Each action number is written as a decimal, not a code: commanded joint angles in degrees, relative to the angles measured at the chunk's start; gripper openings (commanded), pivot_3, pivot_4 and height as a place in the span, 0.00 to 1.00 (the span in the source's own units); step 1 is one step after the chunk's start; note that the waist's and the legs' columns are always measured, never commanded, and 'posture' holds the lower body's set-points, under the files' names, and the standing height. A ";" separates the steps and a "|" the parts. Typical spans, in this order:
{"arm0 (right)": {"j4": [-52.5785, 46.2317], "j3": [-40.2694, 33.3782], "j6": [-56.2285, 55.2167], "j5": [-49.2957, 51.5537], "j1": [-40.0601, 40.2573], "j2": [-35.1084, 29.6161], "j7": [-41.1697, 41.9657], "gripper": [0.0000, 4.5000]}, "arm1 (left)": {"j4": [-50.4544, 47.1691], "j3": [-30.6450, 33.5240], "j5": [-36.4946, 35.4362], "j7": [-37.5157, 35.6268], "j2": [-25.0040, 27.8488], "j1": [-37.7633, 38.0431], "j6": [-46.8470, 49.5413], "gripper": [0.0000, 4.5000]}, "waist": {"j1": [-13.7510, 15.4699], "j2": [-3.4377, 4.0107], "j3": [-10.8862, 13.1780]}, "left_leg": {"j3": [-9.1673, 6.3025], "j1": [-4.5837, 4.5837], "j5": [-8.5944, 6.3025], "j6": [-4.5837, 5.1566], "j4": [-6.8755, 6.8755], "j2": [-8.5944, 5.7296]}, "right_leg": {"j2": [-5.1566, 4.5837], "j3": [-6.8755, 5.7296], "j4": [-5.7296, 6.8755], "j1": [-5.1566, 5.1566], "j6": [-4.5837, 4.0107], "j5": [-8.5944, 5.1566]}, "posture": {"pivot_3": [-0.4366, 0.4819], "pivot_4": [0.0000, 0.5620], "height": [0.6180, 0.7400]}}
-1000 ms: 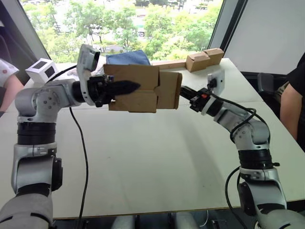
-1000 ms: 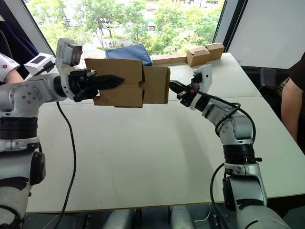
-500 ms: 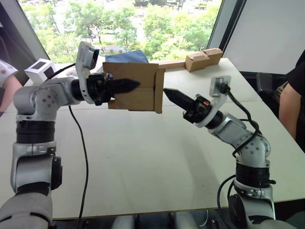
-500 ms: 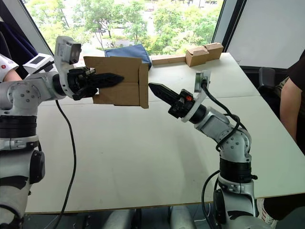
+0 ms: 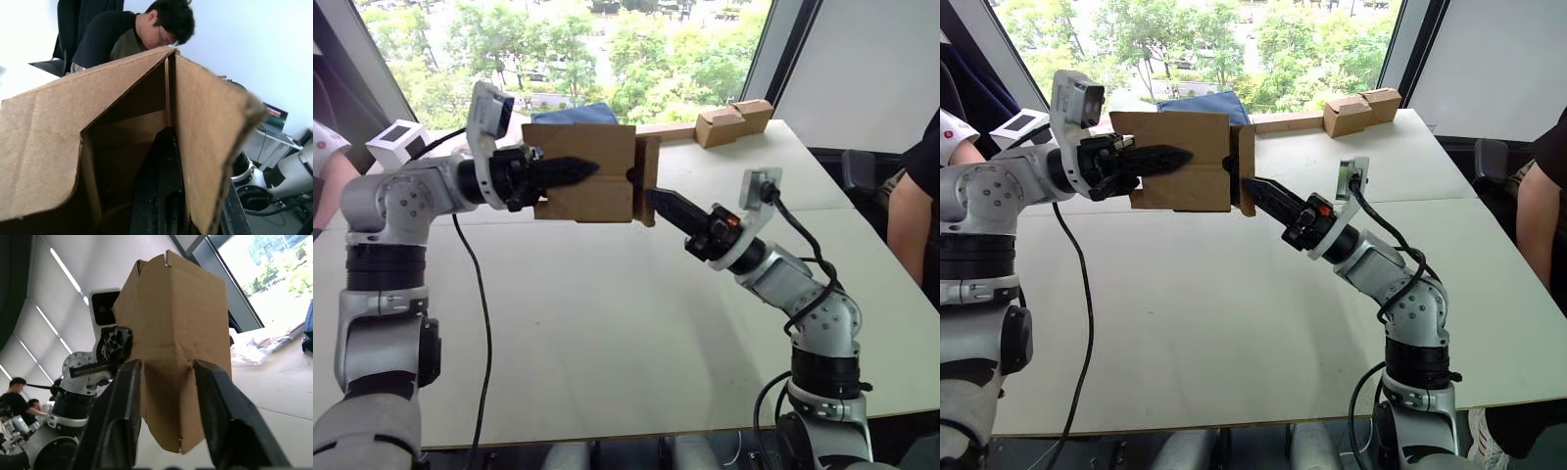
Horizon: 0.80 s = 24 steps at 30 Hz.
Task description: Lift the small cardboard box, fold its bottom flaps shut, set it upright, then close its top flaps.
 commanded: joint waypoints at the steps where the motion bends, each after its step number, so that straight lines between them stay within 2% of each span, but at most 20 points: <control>1: -1.93 -1.11 -0.55 3.76 -0.03 0.36 -0.59 0.50 | -0.92 1.15 -0.47 -0.38 0.53 -1.48 -0.52 0.00 | -0.01 0.00 0.00 | 0.00 0.00 0.00 0.00 0.00 0.00 | 0.00 0.00 0.00 0.00 0.00 0.00 | 0.48 0.27 1.00; 11: -0.47 -0.07 -2.20 5.37 0.47 3.09 -4.48 0.50 | -0.94 1.26 -0.68 -0.15 0.15 -1.83 -0.34 0.00 | -0.02 0.00 0.00 | 0.00 0.00 0.00 0.00 0.00 0.00 | 0.00 0.00 0.00 0.00 0.00 0.00 | 0.48 0.27 1.00; 14: -0.20 0.07 -2.78 4.89 0.58 3.67 -4.97 0.34 | -1.16 1.23 -0.76 -0.15 0.26 -1.93 -0.16 0.00 | 0.00 0.00 0.00 | 0.00 0.00 0.00 0.00 0.00 0.00 | 0.00 0.00 0.00 0.00 0.00 0.00 | 0.48 0.27 1.00; 17: -0.18 0.31 -3.01 5.03 0.64 4.08 -5.21 0.04 | -1.19 1.19 -0.77 -0.21 0.32 -1.97 -0.08 0.00 | 0.00 0.00 0.00 | 0.00 0.00 0.00 0.00 0.00 0.00 | 0.00 0.00 0.00 0.00 0.00 0.00 | 0.48 0.27 1.00; 18: -0.21 0.26 -3.05 5.36 0.63 4.28 -5.45 0.00 | -1.16 1.23 -0.79 -0.19 0.34 -1.99 -0.01 0.00 | -0.02 0.00 0.00 | 0.00 0.00 0.00 0.00 0.00 0.00 | 0.00 0.00 0.00 0.00 0.00 0.00 | 0.48 0.27 1.00; 24: 0.12 0.62 -3.58 4.65 0.22 4.83 -6.20 0.00 | -1.39 1.31 -0.91 -0.11 0.31 -1.52 0.12 0.00 | -0.04 0.00 0.00 | 0.00 0.00 0.00 0.00 0.00 0.00 | 0.00 0.00 0.00 0.00 0.00 0.00 | 0.48 0.27 1.00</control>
